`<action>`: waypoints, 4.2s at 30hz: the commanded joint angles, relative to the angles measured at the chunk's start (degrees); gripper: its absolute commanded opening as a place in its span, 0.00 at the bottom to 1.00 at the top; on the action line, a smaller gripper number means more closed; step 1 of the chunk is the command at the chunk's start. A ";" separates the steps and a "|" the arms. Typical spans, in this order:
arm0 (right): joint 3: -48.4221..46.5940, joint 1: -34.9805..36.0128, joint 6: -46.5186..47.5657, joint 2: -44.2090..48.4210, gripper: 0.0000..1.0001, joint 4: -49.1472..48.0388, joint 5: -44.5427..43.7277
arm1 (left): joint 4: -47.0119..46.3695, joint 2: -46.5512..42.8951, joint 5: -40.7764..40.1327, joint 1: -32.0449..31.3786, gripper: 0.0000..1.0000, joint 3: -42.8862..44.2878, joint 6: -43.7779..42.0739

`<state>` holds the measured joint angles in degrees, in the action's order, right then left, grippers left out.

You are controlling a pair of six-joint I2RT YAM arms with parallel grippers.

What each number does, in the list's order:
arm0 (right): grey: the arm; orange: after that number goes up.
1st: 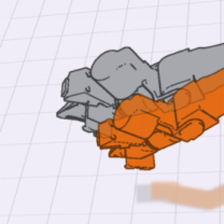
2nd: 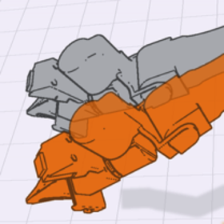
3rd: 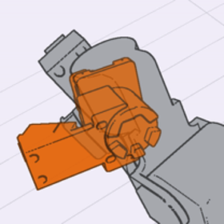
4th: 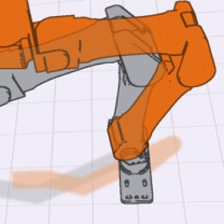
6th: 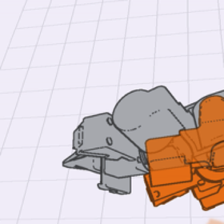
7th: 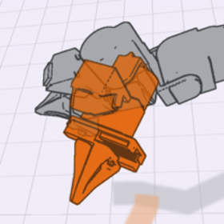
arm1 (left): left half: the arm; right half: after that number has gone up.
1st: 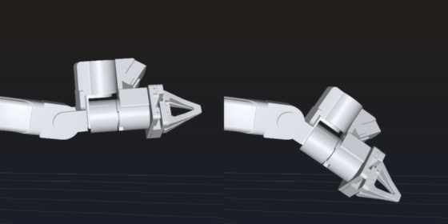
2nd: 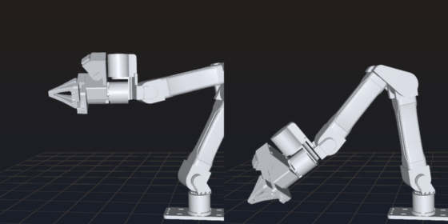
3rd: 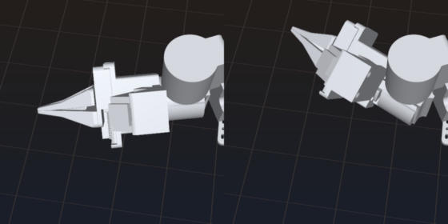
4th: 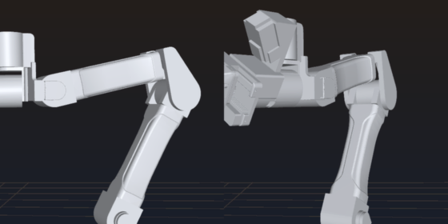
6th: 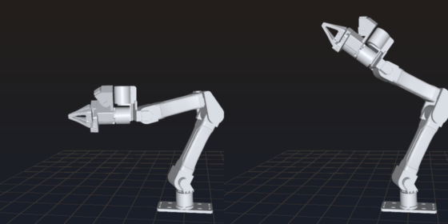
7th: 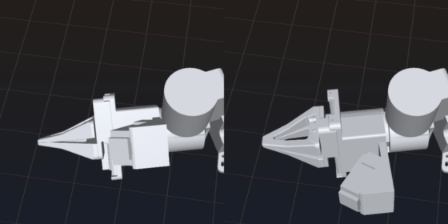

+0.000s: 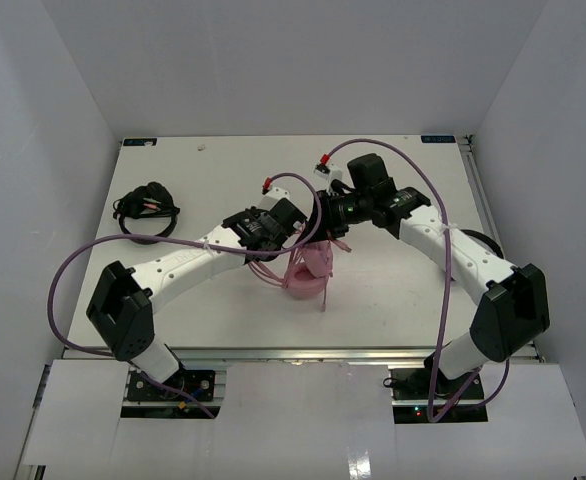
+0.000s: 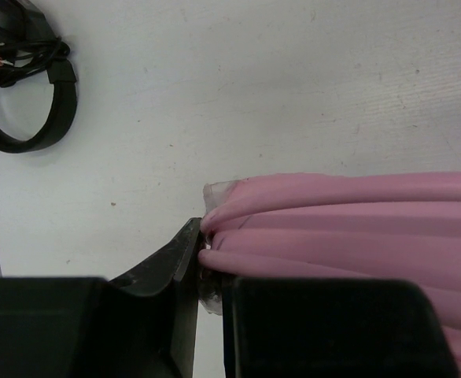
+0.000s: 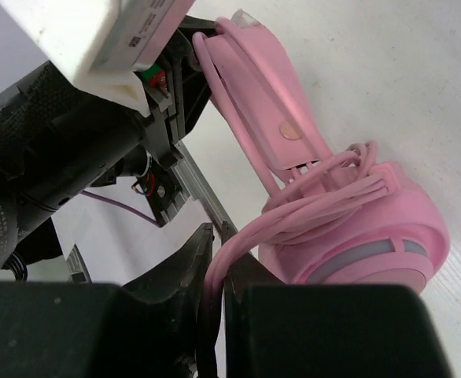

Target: Wrap the headphones

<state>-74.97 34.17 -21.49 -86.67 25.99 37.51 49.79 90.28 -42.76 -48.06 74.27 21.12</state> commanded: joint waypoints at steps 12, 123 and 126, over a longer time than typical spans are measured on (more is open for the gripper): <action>5.17 5.74 -4.01 5.46 0.19 -5.21 -17.36 | 1.98 0.26 3.89 2.32 0.00 3.79 9.18; 3.34 24.10 -4.88 3.80 0.10 0.65 -60.62 | -12.69 -18.73 15.25 7.02 0.00 -9.49 21.07; 3.41 24.19 -4.93 3.48 0.10 0.49 -61.20 | -12.63 -19.19 15.12 6.95 0.00 -9.78 20.93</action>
<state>-71.75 57.82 -25.76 -82.43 28.96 -22.02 42.10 75.68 -28.59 -41.34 63.13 39.45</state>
